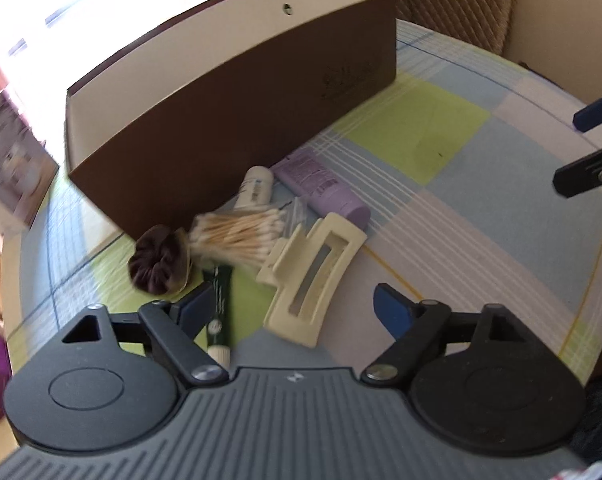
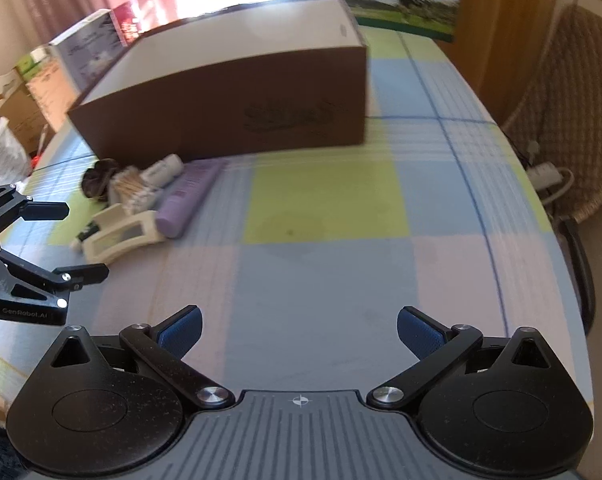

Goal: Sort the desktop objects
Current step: 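Withdraw both tools from the box toward the items on the table, then grasp the cream hair clip with the left tool while the right tool grasps the purple tube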

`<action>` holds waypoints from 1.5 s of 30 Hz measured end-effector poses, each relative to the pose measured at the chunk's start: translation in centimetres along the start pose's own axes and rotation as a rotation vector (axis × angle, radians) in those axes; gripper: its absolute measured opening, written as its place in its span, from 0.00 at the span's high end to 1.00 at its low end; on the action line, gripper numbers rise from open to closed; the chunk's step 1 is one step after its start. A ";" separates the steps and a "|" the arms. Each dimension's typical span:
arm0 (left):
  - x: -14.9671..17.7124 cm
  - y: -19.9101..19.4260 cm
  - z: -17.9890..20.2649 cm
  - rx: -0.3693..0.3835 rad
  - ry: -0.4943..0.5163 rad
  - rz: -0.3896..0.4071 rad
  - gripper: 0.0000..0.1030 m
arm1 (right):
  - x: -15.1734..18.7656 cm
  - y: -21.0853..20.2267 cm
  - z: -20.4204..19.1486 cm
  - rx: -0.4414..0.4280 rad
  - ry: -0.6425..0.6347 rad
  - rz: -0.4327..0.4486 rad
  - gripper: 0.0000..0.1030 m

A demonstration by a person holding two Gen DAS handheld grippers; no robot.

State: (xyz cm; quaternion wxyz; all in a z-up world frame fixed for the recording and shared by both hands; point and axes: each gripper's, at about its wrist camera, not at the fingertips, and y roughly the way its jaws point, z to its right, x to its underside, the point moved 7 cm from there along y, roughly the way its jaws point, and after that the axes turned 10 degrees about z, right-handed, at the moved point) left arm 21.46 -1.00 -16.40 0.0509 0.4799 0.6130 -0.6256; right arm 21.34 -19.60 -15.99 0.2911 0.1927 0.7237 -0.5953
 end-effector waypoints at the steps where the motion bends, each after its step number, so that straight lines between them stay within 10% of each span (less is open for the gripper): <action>1: -0.1 0.4 0.1 0.005 0.014 -0.003 0.22 | 0.1 0.0 0.4 0.009 0.009 -0.003 0.02; 7: -0.3 2.6 0.8 0.032 0.096 -0.017 0.30 | 0.6 0.0 2.0 0.044 0.057 -0.023 0.02; 13: -0.2 3.1 1.5 0.058 0.129 -0.017 0.59 | 0.6 0.1 2.4 0.046 0.066 -0.031 0.02; 24: 1.4 -0.4 0.6 0.072 -0.001 -0.014 0.61 | -0.3 1.8 -0.1 -0.023 0.025 -0.033 0.02; 34: 2.6 -3.7 -6.2 -0.086 -0.213 -0.026 0.61 | -2.9 5.3 -5.9 -0.132 -0.052 0.021 0.02; 45: 3.3 -4.1 -11.7 -0.172 -0.336 -0.049 0.61 | -4.9 10.6 -11.2 -0.135 -0.089 0.030 0.64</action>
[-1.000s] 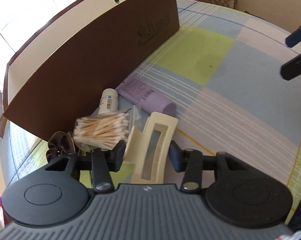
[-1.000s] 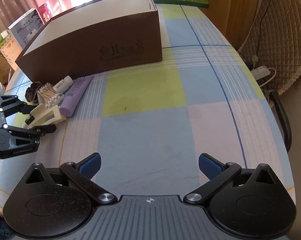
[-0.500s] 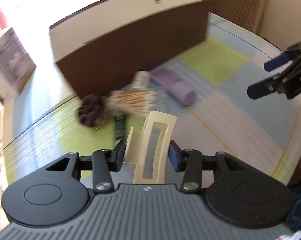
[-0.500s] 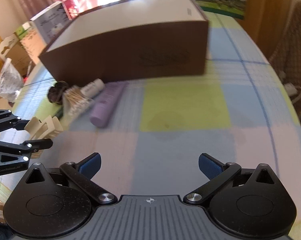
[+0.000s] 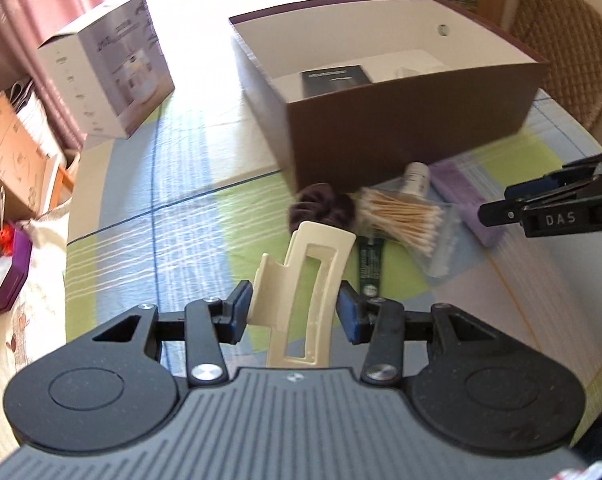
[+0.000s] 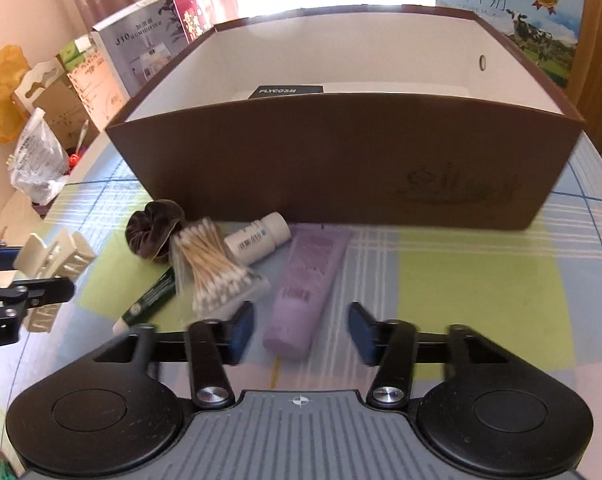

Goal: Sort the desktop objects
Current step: 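Grasp the cream hair clip with the left tool while the right tool grasps the purple tube, then lift the hair clip and purple tube and carry both over the brown box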

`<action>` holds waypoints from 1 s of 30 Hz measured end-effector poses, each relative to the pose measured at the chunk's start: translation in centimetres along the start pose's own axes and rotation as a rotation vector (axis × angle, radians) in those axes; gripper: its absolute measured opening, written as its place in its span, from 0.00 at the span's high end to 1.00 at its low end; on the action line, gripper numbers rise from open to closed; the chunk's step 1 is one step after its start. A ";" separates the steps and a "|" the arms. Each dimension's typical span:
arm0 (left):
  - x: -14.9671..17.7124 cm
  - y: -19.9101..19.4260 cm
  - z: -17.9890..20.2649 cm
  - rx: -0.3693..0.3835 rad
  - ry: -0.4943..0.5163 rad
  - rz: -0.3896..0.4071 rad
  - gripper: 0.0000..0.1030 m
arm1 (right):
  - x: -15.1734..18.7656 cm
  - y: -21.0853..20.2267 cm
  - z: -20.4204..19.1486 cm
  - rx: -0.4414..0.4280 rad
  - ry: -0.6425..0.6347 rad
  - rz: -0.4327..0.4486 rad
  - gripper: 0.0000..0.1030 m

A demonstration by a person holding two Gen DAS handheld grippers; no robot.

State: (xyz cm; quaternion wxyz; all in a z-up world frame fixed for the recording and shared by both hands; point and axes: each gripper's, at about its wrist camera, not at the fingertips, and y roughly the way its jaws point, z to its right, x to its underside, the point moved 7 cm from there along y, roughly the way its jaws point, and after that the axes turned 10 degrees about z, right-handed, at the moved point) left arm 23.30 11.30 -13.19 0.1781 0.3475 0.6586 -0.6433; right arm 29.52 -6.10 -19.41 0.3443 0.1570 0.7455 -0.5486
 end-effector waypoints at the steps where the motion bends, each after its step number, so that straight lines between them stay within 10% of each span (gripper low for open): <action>1: -0.1 0.1 -0.4 -0.005 -0.010 -0.005 0.61 | 0.0 0.4 -0.1 0.016 -0.009 -0.006 0.66; 30: -0.1 2.4 -2.0 0.034 -0.106 -0.054 0.61 | 1.5 0.7 4.1 0.130 -0.087 -0.035 0.62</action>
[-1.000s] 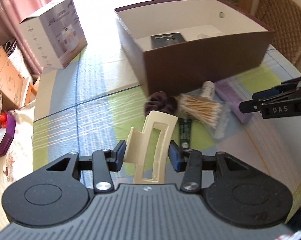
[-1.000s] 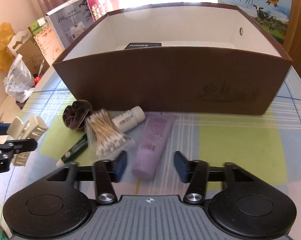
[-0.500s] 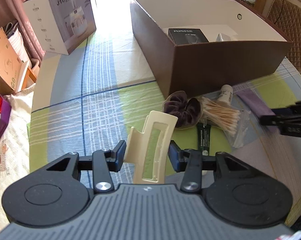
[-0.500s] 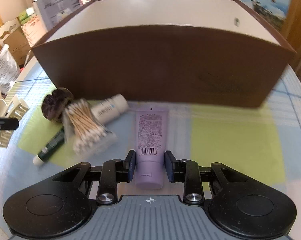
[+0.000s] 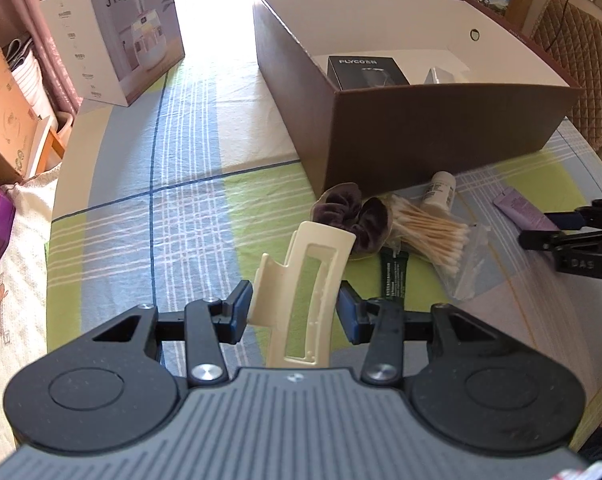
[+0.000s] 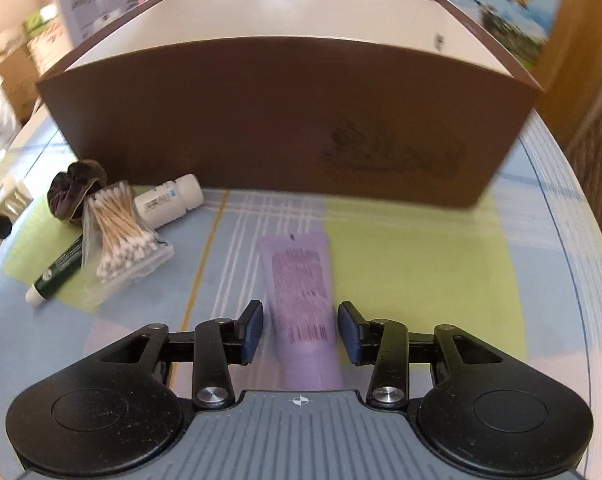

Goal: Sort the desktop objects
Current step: 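Lift the hair clip and purple tube and carry both over the brown box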

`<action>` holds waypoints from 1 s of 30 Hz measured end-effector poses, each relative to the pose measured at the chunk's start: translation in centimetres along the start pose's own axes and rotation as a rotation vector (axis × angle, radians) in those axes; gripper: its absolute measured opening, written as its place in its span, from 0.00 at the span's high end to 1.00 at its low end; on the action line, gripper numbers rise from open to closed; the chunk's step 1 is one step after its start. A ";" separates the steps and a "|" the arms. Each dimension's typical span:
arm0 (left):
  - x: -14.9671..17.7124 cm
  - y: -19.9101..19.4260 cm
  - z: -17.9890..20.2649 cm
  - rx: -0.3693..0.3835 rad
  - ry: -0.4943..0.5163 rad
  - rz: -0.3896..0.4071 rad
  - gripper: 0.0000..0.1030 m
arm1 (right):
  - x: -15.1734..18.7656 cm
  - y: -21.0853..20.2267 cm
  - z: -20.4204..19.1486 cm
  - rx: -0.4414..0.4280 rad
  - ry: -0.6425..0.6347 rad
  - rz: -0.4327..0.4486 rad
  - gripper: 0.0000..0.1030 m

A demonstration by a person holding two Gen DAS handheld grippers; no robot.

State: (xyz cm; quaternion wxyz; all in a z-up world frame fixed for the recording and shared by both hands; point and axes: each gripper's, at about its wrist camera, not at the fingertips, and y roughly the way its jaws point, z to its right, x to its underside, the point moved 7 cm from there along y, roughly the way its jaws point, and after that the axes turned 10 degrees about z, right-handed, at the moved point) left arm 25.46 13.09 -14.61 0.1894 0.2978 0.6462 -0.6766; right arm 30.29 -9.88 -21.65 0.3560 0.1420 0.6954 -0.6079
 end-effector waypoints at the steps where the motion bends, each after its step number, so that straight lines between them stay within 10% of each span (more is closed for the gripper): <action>1: 0.1 -0.2 0.1 -0.008 -0.008 -0.001 0.61 | -0.1 0.1 -0.1 -0.006 -0.013 -0.002 0.62; 13: 0.9 -2.3 4.2 -0.075 -0.084 -0.002 0.61 | 1.1 -1.5 1.5 -0.117 -0.106 -0.067 0.69; 30: -6.8 -3.3 11.1 -0.034 -0.022 0.100 0.61 | -6.2 -9.5 6.5 -0.258 -0.004 0.112 0.70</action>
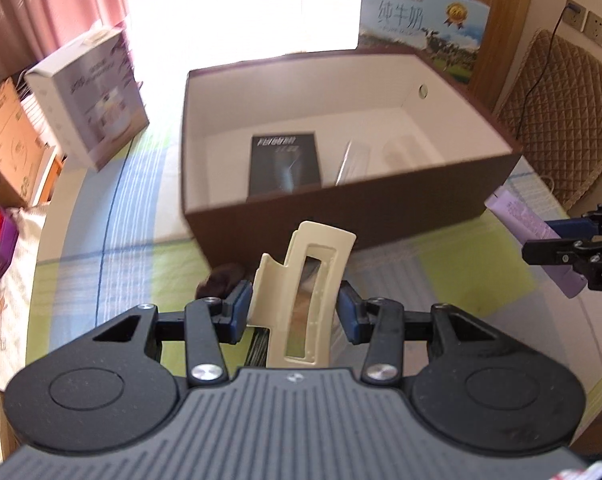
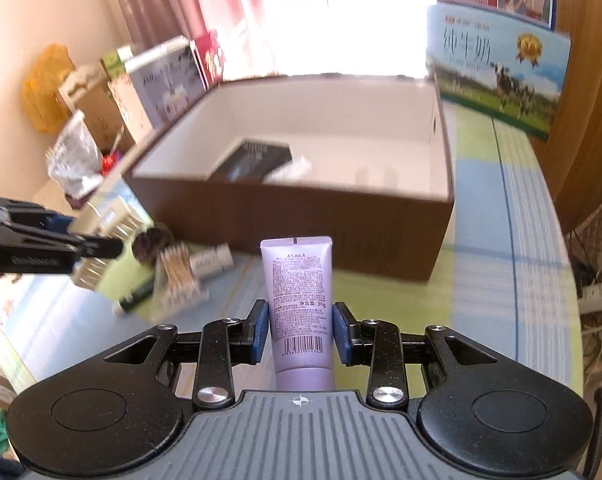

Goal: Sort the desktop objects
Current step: 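Lift the hair clip and purple tube and carry both over the brown box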

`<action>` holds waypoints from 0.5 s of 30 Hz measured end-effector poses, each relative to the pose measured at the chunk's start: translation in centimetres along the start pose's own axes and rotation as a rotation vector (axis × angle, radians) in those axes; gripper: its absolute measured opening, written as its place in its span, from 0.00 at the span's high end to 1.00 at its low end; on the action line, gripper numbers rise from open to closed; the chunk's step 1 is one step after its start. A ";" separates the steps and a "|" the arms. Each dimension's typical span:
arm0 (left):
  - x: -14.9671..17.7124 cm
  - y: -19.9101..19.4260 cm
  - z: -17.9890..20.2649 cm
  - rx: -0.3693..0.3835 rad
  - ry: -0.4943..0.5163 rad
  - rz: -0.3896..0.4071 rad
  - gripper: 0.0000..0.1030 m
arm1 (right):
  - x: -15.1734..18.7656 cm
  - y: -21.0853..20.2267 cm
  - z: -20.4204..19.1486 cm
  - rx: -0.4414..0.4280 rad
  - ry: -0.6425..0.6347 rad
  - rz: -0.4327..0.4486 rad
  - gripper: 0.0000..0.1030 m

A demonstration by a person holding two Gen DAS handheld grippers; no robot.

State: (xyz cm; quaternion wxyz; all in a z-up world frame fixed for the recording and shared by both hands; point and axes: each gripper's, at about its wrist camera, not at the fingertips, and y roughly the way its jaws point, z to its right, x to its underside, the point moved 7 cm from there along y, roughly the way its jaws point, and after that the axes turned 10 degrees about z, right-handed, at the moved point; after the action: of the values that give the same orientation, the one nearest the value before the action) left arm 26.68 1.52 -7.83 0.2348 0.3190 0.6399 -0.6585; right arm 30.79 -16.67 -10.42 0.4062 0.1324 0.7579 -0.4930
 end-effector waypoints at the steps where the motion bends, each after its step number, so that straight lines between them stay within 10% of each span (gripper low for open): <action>1: -0.7 0.2 0.3 0.006 0.003 0.004 0.61 | -0.8 -0.1 0.2 -0.006 0.003 0.012 0.70; 15: -12.6 7.4 2.6 0.094 -0.009 0.036 0.61 | -12.0 4.8 3.4 -0.023 -0.018 0.103 0.70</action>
State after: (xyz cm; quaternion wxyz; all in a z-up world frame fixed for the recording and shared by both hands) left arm 40.30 -2.81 -3.97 0.2342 0.3382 0.6015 -0.6848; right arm 42.96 -14.88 -5.16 0.4393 0.1623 0.7519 -0.4640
